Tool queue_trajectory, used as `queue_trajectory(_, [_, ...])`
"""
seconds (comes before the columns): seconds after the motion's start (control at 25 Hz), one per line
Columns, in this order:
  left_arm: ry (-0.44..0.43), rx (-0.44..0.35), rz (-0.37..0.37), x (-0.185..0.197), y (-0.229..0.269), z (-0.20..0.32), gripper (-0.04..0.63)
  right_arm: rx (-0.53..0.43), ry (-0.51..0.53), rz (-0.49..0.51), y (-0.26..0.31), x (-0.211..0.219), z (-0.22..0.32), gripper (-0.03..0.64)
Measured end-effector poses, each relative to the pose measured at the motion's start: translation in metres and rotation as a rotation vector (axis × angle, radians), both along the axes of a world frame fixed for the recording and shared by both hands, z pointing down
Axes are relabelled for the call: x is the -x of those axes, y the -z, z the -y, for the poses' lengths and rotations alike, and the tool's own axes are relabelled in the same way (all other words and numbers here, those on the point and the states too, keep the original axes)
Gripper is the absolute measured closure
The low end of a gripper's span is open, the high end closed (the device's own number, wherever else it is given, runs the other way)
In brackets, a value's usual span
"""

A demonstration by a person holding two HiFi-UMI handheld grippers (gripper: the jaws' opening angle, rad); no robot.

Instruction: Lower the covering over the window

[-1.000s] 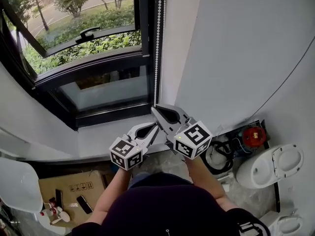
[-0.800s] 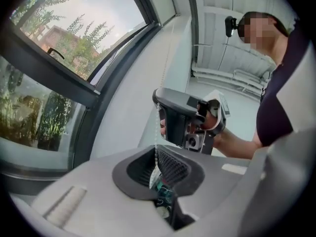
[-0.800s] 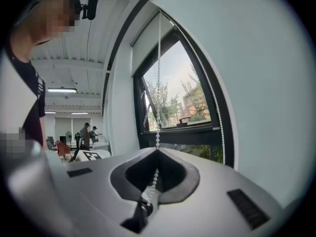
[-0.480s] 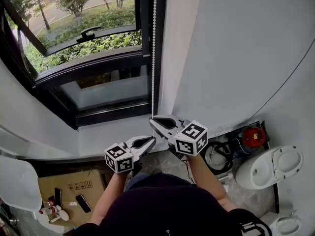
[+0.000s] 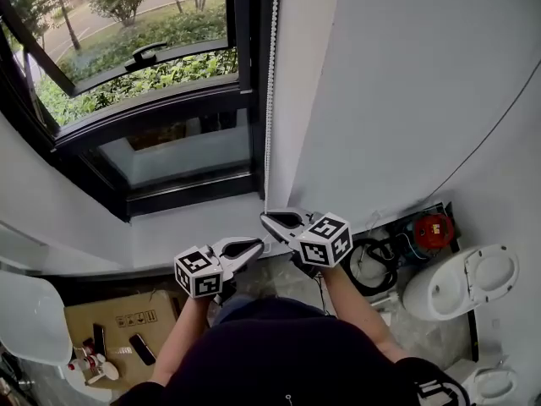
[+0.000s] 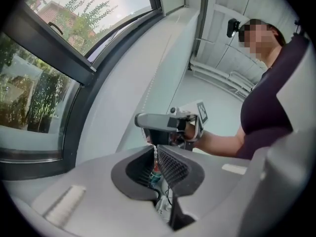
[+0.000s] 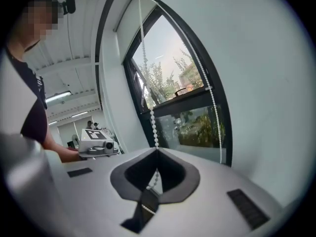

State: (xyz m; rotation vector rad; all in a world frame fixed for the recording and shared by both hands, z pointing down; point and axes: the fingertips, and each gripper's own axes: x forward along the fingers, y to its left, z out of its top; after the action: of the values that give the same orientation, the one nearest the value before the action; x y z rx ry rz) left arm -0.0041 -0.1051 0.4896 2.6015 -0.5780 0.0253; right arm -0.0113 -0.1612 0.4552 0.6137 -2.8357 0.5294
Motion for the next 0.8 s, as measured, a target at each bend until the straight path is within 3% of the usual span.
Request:
queue_trajectory(0.12, [0.006, -0.021, -0.015, 0.003, 0.010, 0.003, 0.571, 0.011, 0.006, 0.013, -0.002, 0.000, 0.000, 0.604])
queue_trajectory(0.28, [0.012, -0.054, -0.045, 0.007, 0.027, 0.008, 0.571, 0.013, 0.055, -0.094, -0.028, 0.004, -0.008, 0.604])
queue_trajectory(0.52, [0.017, -0.090, -0.037, 0.010, 0.044, 0.012, 0.571, 0.074, 0.076, -0.055, -0.050, 0.002, -0.020, 0.604])
queue_trajectory(0.8, [0.014, -0.142, -0.015, 0.005, 0.054, 0.017, 0.569, 0.009, 0.084, -0.058, -0.053, 0.003, -0.024, 0.603])
